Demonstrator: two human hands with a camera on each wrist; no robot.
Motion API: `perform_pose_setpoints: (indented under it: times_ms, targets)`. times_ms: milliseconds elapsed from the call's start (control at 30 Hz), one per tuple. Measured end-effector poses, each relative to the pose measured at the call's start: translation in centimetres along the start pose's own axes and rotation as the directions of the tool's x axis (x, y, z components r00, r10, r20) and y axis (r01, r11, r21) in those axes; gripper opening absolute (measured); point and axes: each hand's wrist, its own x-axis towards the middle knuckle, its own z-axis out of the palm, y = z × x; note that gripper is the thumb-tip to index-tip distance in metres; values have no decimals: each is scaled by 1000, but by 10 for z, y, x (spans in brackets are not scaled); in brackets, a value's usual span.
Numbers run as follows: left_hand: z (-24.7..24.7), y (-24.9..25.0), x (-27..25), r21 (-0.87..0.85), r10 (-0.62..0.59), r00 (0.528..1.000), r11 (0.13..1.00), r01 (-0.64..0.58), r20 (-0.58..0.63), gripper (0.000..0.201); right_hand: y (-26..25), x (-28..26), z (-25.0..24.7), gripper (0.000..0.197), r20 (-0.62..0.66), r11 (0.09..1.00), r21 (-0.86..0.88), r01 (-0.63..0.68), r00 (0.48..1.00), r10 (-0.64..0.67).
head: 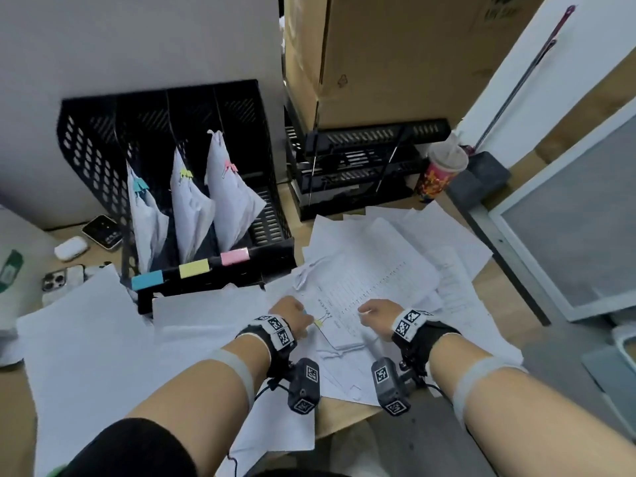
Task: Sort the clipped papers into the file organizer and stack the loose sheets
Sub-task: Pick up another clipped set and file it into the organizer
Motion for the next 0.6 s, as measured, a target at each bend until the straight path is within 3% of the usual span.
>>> perform_pose_setpoints:
  times_ms: [167, 400, 500, 600]
  targets:
    - [17, 7, 14, -25, -52, 985, 998, 49, -163, 10, 17, 23, -2, 38, 48, 996, -64, 62, 997, -59]
    - [29, 18, 19, -32, -85, 940, 996, 78, -329, 30, 30, 49, -10, 19, 120, 982, -39, 183, 977, -177]
    - [33, 23, 17, -24, -12, 929, 1000, 3, -371, 39, 25, 51, -20, 16, 106, 980, 1, 200, 974, -199]
    - [33, 29, 16, -86, 118, 889, 981, -173, -442, 30, 13, 52, -41, 29, -52, 972, 16, 233, 971, -232]
